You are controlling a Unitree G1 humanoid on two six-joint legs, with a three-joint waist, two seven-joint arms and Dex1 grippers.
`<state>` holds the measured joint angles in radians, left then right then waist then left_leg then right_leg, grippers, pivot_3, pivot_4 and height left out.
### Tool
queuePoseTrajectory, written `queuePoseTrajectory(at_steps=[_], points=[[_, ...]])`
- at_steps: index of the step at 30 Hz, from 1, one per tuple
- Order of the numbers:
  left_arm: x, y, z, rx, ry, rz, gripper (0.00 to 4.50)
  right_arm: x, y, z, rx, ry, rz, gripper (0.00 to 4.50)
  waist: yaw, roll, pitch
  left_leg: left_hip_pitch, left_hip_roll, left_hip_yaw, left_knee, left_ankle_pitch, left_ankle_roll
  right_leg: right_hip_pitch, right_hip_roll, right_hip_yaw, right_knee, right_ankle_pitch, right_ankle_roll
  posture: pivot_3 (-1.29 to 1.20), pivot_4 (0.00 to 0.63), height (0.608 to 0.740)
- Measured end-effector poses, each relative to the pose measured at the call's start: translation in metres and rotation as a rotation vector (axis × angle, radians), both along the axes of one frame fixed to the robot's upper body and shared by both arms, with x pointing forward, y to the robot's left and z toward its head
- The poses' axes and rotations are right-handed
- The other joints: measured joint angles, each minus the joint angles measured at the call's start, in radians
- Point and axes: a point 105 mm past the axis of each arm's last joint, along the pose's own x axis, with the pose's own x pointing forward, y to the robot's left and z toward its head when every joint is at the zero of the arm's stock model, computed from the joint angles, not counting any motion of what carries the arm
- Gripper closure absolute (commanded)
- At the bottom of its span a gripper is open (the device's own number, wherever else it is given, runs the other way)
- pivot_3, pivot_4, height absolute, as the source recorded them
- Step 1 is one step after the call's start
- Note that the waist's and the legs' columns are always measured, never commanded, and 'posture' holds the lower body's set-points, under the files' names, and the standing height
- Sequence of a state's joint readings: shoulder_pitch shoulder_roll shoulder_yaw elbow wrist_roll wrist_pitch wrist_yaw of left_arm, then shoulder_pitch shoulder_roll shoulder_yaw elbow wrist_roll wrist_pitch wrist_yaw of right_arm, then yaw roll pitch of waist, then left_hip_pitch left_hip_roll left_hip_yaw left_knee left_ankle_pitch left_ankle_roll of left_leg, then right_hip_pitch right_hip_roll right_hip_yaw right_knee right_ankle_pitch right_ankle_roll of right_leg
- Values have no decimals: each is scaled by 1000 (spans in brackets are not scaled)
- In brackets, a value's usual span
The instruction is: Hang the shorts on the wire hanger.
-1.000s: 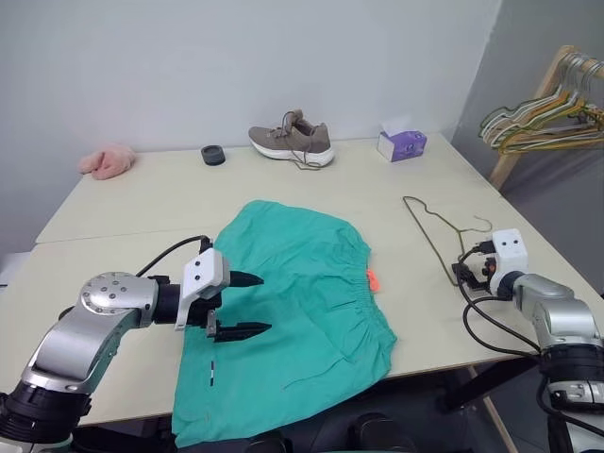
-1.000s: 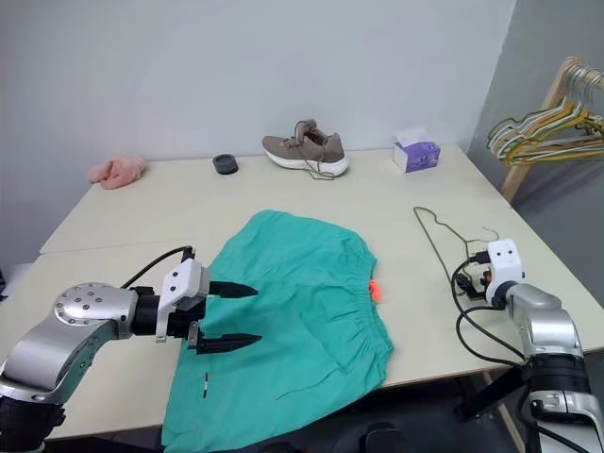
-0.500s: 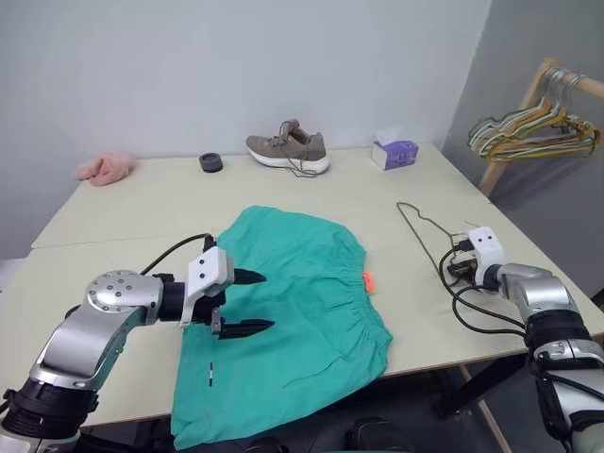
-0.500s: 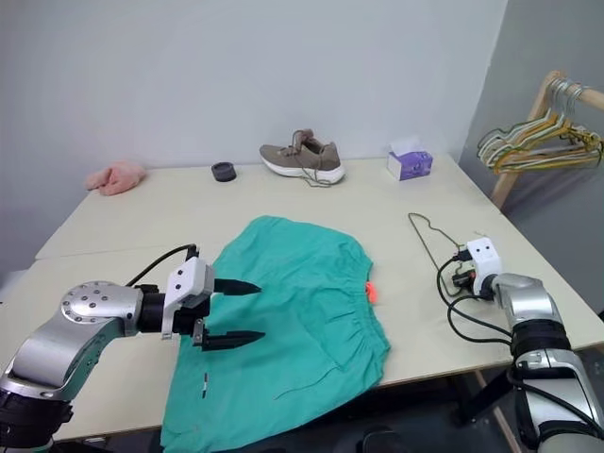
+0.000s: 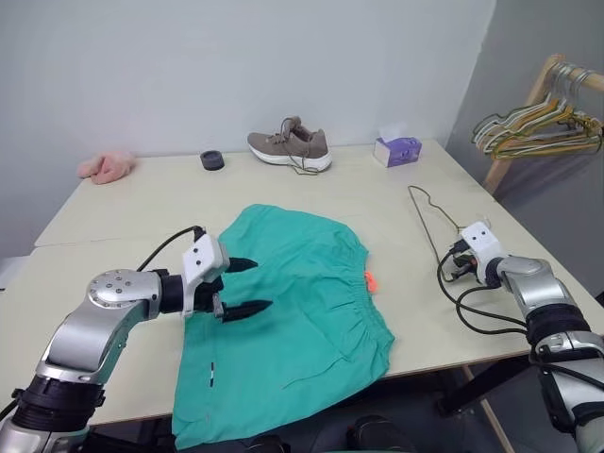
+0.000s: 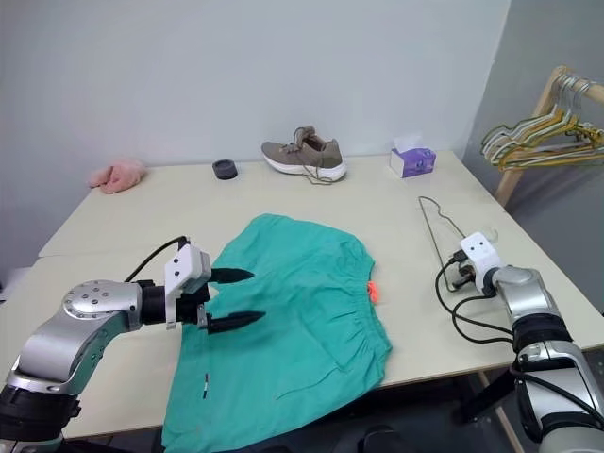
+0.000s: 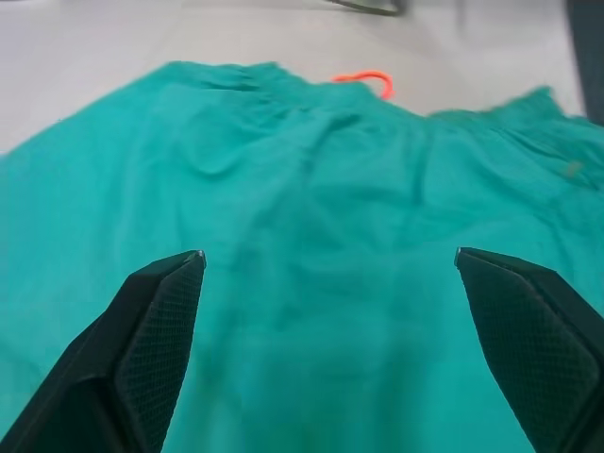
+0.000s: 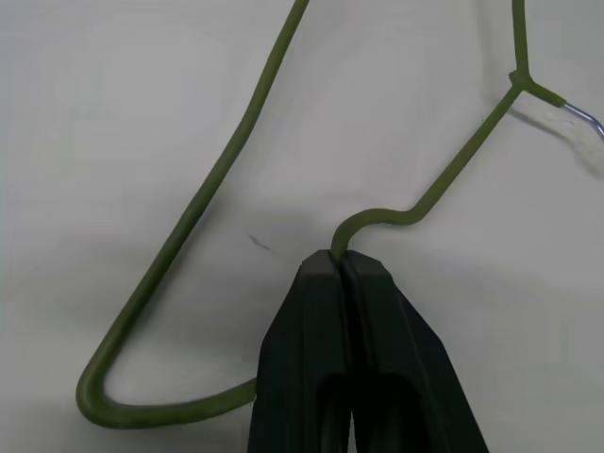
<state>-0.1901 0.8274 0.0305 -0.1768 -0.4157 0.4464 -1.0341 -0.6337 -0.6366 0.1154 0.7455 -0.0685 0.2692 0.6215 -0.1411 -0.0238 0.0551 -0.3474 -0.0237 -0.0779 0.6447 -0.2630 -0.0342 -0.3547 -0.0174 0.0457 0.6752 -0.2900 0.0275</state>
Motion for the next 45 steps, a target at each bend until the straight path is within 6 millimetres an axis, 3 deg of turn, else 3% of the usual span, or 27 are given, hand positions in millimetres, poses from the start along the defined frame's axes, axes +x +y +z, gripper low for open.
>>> queuePoseTrajectory(at_steps=[4,9,13,20,26,35,38,45], points=[[16,10,10,-31,-34,80,0,5,16,29,-96,-107,171,4487,-4,4,3,-3,0,0,-1,0,0,-4,0,0,1,0,1,-139,0,740],[37,38,23,-118,-19,249,0,-2,58,68,-319,-289,539,4487,-5,5,3,-14,0,-1,1,0,0,-15,0,-1,4,-1,1,-146,0,740],[32,44,20,-201,118,257,0,-21,99,70,-500,-384,870,4487,-6,5,3,-17,0,0,0,0,0,-18,-1,-1,4,0,1,-151,0,740],[17,45,22,-222,255,187,0,-45,141,75,-696,-581,1255,4487,-9,5,4,-16,0,-1,1,0,0,-18,-1,-1,4,0,1,-154,0,740],[3,30,11,-169,325,75,0,-56,165,81,-691,-678,1390,4487,-13,5,4,-16,0,-1,1,0,-1,-18,-1,0,5,1,-3,-157,0,740],[-18,16,-7,-85,400,-53,0,-63,187,91,-645,-756,1455,4487,-23,5,4,-16,0,-2,1,0,0,-17,-1,-1,5,2,-5,-158,0,740],[-20,16,-12,-65,414,-60,598,-65,191,93,-635,-768,1465,4500,-24,5,4,-16,0,-2,1,0,0,-17,-1,-1,5,2,-5,-160,0,740],[-24,15,-18,-52,433,-84,2727,-66,192,93,-639,-762,1470,4500,-25,5,4,-16,0,-2,1,0,0,-18,-1,-1,5,2,-5,-162,0,740]])
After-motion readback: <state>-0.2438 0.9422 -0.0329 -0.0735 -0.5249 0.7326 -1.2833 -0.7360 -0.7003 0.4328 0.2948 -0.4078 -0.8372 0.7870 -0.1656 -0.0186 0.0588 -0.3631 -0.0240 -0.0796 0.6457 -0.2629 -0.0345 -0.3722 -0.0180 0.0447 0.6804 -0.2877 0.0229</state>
